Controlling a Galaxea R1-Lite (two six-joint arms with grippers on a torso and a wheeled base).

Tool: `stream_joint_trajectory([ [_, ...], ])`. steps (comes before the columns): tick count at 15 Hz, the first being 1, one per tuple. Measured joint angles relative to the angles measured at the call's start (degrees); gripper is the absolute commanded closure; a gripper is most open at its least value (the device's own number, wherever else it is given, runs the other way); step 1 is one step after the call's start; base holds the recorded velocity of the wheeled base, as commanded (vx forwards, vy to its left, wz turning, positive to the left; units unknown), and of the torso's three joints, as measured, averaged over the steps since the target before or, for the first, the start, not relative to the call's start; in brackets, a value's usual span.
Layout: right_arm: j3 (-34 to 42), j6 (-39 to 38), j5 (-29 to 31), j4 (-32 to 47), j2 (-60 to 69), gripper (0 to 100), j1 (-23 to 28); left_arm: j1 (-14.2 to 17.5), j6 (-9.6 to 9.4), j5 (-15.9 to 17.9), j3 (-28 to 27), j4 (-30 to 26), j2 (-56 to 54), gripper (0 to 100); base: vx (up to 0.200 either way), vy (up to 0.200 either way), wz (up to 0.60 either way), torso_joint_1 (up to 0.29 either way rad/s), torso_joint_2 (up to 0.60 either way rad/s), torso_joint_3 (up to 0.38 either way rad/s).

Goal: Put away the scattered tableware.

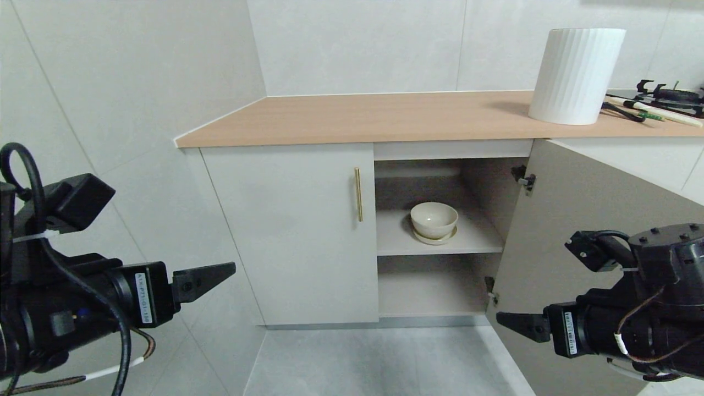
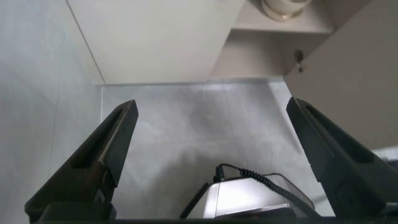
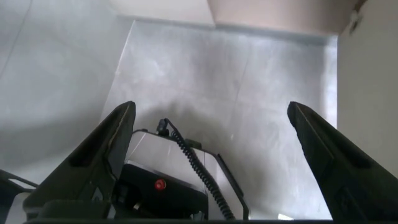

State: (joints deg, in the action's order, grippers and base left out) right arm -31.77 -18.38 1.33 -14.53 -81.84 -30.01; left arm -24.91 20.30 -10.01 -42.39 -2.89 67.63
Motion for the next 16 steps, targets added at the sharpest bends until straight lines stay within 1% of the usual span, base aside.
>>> stream_joint_trajectory([
  [6,0.00,0.02,0.04,-0.02,0.02,0,0.00,0.02,0.00,0.02,0.05,-0.06,0.04,0,-0.200,0.000,0.00,0.004,0.00,0.003],
  [9,0.11,0.02,0.50,0.04,0.63,0,0.06,0.05,-0.02,0.02,0.30,-0.04,0.02,0,0.000,0.000,0.00,0.000,0.00,0.000],
  [12,0.51,0.02,0.63,3.78,4.08,0,0.15,0.05,-0.02,0.00,0.39,-0.01,-0.07,0,0.000,0.000,0.00,0.000,0.00,0.000],
  [16,1.15,-0.22,0.66,4.44,6.92,0,0.11,0.05,-0.10,-0.06,0.69,-0.01,-0.20,0,0.000,0.000,0.00,0.000,0.00,0.000],
])
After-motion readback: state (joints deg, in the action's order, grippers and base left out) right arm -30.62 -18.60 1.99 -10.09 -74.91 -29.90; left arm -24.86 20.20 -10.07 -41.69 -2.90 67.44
